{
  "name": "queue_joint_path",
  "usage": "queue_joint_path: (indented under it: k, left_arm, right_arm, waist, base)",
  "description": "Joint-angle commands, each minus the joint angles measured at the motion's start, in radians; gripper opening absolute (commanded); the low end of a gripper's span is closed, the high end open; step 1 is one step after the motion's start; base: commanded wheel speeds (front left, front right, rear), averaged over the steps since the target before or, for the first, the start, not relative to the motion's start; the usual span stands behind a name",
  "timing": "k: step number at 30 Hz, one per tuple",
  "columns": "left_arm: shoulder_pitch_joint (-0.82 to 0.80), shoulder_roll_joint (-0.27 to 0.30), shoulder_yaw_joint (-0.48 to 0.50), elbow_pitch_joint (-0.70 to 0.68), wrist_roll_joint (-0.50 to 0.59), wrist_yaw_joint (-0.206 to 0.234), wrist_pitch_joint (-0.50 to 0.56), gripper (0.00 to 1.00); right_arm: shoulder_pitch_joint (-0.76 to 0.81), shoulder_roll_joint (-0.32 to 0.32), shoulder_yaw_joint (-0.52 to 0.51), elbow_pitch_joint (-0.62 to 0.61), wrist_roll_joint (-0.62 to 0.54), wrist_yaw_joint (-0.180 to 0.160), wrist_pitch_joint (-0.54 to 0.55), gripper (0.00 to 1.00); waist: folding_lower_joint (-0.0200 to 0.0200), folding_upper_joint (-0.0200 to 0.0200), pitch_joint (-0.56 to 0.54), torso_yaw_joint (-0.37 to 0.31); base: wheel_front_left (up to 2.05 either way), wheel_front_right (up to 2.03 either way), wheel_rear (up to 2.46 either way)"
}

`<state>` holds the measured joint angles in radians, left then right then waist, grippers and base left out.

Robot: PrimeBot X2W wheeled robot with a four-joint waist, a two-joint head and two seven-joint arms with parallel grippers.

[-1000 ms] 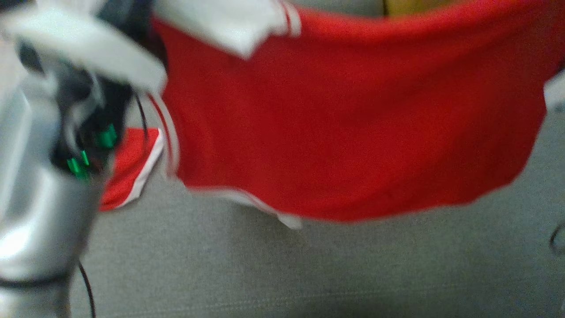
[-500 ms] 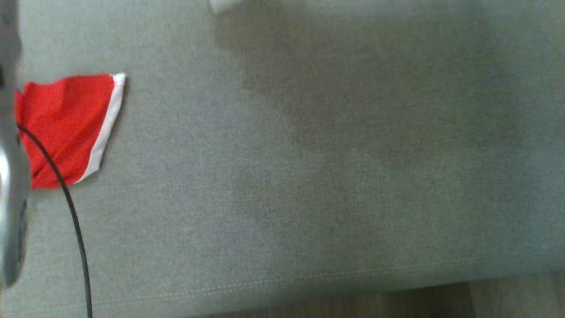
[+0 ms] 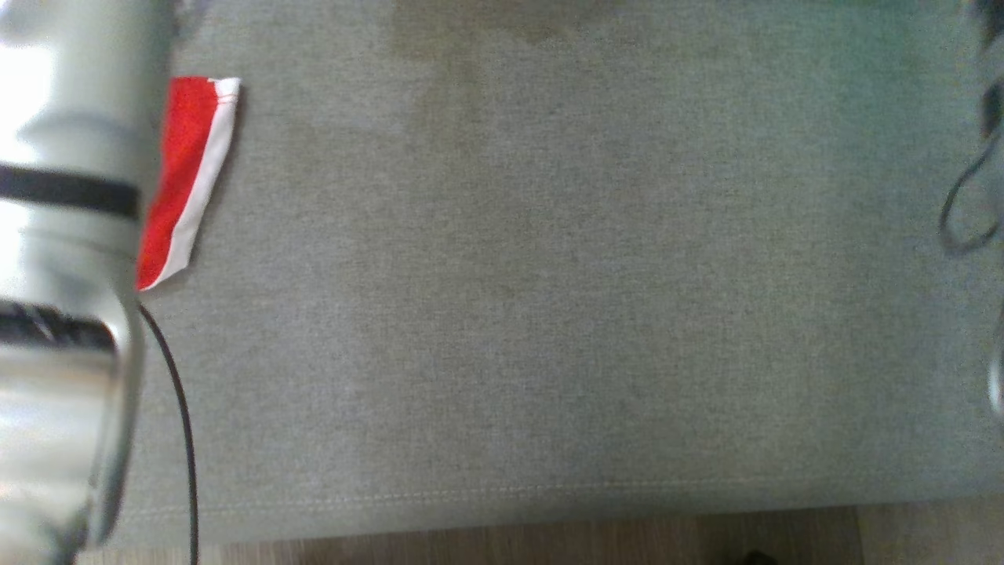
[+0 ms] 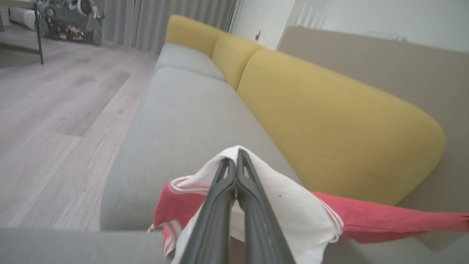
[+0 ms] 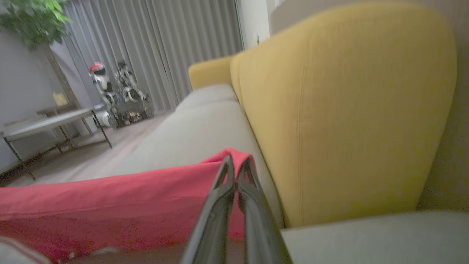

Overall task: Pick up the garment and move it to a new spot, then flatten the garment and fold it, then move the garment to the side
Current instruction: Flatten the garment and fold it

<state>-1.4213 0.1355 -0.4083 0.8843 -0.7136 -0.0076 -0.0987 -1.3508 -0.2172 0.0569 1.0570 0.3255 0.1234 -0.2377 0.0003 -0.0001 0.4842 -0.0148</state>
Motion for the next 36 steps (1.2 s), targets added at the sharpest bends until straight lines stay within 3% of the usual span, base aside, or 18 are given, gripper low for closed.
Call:
queue_joint_path:
  k: [1, 7, 15, 19, 25, 36]
  left_arm:
    - [-0.010, 0.037, 0.004, -0.017, 0.004, -0.012, -0.004, 0.00]
    - [0.217, 0.057, -0.068, 0.109, 0.019, -0.079, 0.000, 0.00]
    - [0.430, 0.102, -0.134, 0.147, -0.013, -0.120, 0.064, 0.00]
    - [0.527, 0.130, -0.207, 0.067, -0.049, -0.122, 0.125, 0.00]
    - [0.642, 0.217, -0.285, -0.107, -0.162, -0.123, 0.225, 0.00]
    - [0.787, 0.324, -0.311, -0.281, -0.309, -0.123, 0.335, 0.00]
  right_arm:
    - [0.019, 0.013, 0.017, -0.015, 0.008, 0.007, 0.000, 0.00]
    - [0.208, -0.002, 0.134, 0.073, 0.107, 0.007, 0.058, 0.00]
    - [0.404, -0.077, 0.320, 0.045, 0.194, 0.007, 0.155, 0.00]
    - [0.490, -0.124, 0.400, 0.014, 0.246, 0.007, 0.196, 0.00]
    - [0.594, -0.201, 0.513, -0.046, 0.303, 0.007, 0.227, 0.00]
    - [0.720, -0.333, 0.703, -0.152, 0.406, 0.007, 0.333, 0.00]
  waist:
    - [-0.0003, 0.0001, -0.009, 0.007]
    - [-0.0003, 0.0001, -0.086, 0.024]
    - [-0.0003, 0.0001, -0.202, 0.039]
    - [-0.0003, 0.0001, -0.257, 0.051]
    - [-0.0003, 0.0001, -0.318, 0.068]
    - [-0.0003, 0.0001, -0.403, 0.068]
  base:
    - [0.00, 0.00, 0.00]
    - [0.00, 0.00, 0.00]
    - [0.00, 0.00, 0.00]
    - [0.00, 0.00, 0.00]
    - [0.00, 0.00, 0.00]
    - [0.00, 0.00, 0.00]
